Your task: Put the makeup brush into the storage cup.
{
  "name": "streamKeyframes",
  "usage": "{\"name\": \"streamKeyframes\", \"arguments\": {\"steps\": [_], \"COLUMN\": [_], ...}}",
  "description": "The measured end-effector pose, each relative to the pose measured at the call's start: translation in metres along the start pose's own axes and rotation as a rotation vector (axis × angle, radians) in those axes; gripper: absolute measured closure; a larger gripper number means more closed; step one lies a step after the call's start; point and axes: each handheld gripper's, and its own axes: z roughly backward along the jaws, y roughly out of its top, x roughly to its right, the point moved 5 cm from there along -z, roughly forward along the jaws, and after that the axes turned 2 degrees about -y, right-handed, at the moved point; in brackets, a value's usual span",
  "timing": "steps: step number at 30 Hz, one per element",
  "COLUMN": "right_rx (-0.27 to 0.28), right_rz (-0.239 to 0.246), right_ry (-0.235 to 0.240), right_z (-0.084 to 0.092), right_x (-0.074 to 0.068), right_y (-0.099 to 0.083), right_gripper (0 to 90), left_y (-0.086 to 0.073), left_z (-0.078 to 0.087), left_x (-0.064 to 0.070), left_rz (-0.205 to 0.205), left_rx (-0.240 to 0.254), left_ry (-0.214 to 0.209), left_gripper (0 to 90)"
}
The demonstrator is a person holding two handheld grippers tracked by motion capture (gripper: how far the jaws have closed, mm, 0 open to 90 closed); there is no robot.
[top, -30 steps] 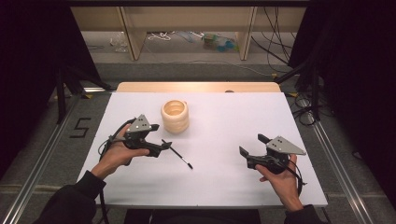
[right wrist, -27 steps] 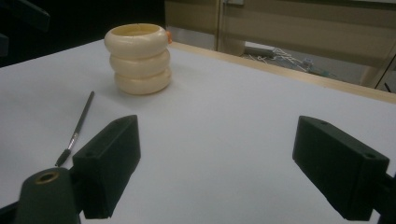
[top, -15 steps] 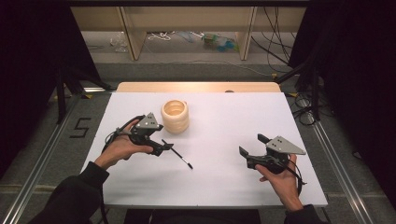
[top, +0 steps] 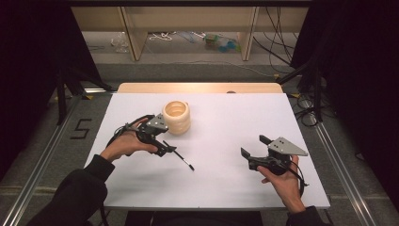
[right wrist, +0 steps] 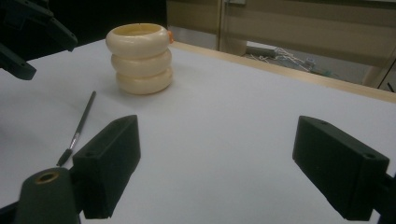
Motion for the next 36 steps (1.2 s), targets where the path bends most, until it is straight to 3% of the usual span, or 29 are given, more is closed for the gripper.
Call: {"name": "streamKeyframes", "arguments": {"steps": [3, 4, 5, 6, 7, 9, 10, 11, 12, 17, 18, 25, 36], "right_rx": [0.012, -0.025, -0.003, -0.003, 0.006, 0.004, 0.002, 0.000, 0.000, 0.011, 0.010, 0.000, 0.011], "right_rz": [0.004, 0.015, 0.011, 0.011, 0.014, 0.011, 0.009, 0.010, 0.010, 0.006, 0.005, 0.001, 0.006], "right_ry": [0.000, -0.013, -0.007, -0.007, -0.012, -0.005, -0.008, -0.005, -0.005, 0.002, 0.003, 0.007, 0.006], "right_z": [-0.001, 0.003, 0.001, 0.001, 0.001, 0.001, 0.001, 0.000, 0.000, -0.001, -0.001, 0.000, -0.002], "right_x": [0.001, 0.002, 0.001, 0.001, 0.001, 0.001, 0.001, 0.001, 0.001, 0.000, 0.000, -0.001, 0.000], "right_y": [0.000, 0.000, 0.000, 0.000, 0.001, 0.000, 0.000, 0.000, 0.000, 0.000, 0.000, 0.000, 0.000], "right_gripper": [16.3, 16.3, 16.3, 16.3, 16.3, 16.3, 16.3, 16.3, 16.3, 16.3, 16.3, 16.3, 16.3], "left_y": [0.000, 0.000, 0.001, 0.001, 0.002, 0.004, 0.005, 0.006, 0.006, 0.011, 0.011, 0.008, 0.004], "left_z": [-0.006, -0.007, -0.007, -0.008, -0.008, -0.010, -0.010, -0.012, -0.012, -0.015, -0.016, -0.027, -0.034], "left_x": [0.000, 0.000, -0.001, 0.000, -0.002, 0.000, -0.001, 0.001, 0.000, 0.003, 0.003, 0.004, 0.001], "left_rz": [-0.018, -0.022, -0.034, -0.017, -0.035, -0.013, -0.026, -0.005, -0.027, -0.024, -0.043, -0.022, -0.046], "left_rx": [-0.034, -0.042, -0.043, -0.040, -0.044, -0.040, -0.048, -0.041, -0.056, -0.066, -0.070, -0.095, -0.123], "left_ry": [-0.009, -0.011, -0.013, -0.018, -0.019, -0.027, -0.032, -0.038, -0.039, -0.055, -0.059, -0.085, -0.104], "left_gripper": [19.4, 19.4, 19.7, 19.7, 19.7, 19.7, 19.7, 19.7, 19.7, 19.9, 20.0, 20.2, 20.7]}}
